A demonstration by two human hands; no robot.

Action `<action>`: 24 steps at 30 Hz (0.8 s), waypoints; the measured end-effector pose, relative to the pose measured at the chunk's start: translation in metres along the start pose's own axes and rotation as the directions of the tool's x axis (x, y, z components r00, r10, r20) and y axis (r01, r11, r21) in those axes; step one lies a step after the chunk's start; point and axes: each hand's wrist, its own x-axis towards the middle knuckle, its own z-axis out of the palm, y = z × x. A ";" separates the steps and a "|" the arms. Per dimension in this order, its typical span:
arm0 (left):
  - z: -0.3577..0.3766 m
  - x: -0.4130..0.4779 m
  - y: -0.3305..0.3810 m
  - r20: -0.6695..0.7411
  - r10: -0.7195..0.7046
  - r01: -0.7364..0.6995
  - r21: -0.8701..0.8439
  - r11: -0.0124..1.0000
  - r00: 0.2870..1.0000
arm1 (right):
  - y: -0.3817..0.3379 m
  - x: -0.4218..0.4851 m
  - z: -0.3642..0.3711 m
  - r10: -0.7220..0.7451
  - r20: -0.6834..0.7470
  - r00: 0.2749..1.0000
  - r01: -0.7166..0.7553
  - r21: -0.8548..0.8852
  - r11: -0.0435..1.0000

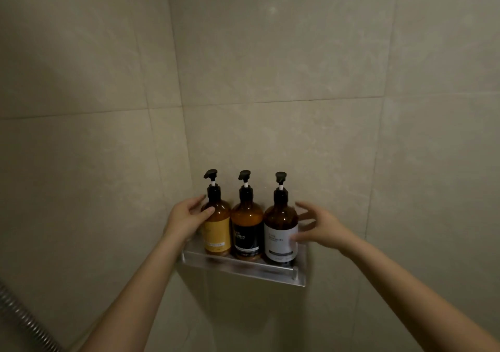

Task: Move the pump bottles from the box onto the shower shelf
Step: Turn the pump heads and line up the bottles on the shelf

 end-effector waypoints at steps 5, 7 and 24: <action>0.021 -0.032 0.005 -0.371 0.230 -0.240 0.019 0.970 0.900 | -0.051 0.007 -0.044 -0.148 -0.315 0.938 0.208 0.166 0.964; 0.040 -0.044 0.008 -0.292 0.273 -0.277 0.029 0.961 0.917 | -0.081 0.014 -0.052 -0.258 -0.312 0.914 0.304 0.110 0.946; 0.078 -0.059 0.006 -0.196 0.382 -0.291 0.375 0.880 0.903 | -0.155 0.078 0.006 -0.240 0.190 0.952 0.295 -0.356 0.887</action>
